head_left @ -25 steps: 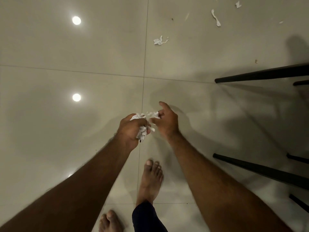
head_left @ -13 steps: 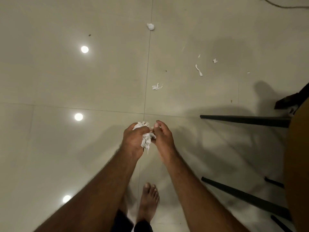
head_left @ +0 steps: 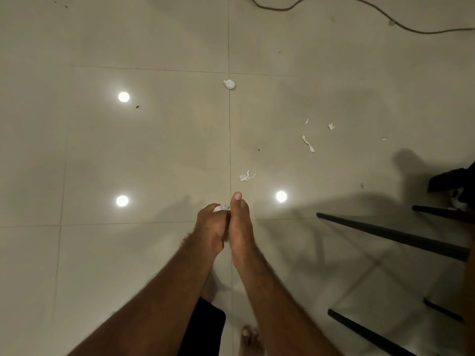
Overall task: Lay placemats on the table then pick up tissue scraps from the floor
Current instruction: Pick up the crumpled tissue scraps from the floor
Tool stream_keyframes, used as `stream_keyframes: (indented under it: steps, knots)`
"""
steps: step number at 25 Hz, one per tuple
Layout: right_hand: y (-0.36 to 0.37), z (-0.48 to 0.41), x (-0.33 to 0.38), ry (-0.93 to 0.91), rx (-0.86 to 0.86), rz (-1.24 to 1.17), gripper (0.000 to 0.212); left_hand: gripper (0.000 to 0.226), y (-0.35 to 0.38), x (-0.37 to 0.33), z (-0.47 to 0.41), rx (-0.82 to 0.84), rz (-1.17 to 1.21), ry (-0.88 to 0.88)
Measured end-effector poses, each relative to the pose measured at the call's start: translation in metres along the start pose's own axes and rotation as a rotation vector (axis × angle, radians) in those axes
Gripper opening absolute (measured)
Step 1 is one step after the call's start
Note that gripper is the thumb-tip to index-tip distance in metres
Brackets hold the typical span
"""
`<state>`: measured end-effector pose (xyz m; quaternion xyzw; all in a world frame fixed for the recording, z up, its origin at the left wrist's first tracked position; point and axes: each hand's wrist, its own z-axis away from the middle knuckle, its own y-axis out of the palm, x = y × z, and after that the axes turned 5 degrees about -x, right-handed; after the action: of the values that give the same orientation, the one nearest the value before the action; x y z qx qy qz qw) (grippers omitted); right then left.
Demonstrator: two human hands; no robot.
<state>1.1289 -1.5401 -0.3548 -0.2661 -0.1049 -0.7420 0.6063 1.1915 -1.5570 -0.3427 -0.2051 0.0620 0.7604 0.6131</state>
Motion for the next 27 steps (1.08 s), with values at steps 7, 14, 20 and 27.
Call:
stream_keyframes:
  steps: [7, 14, 20, 27]
  knots:
    - [-0.004, -0.053, 0.043, -0.153, -0.078, 0.177, 0.049, 0.019, -0.004, -0.048, -0.043, 0.079, -0.034, 0.013]
    - [-0.011, -0.159, 0.039, -0.328, -0.177, 0.911, 0.045, 0.013, -0.001, -0.054, -0.098, 0.080, -0.218, 0.046]
    - [0.009, -0.248, 0.021, -0.339, -0.205, 1.182, 0.056, 0.017, -0.010, -0.047, -0.167, 0.089, -0.164, -0.040]
    - [0.009, -0.275, 0.012, -0.452, -0.112, 1.350, 0.054, 0.021, -0.004, -0.052, -0.188, 0.069, -0.144, -0.102]
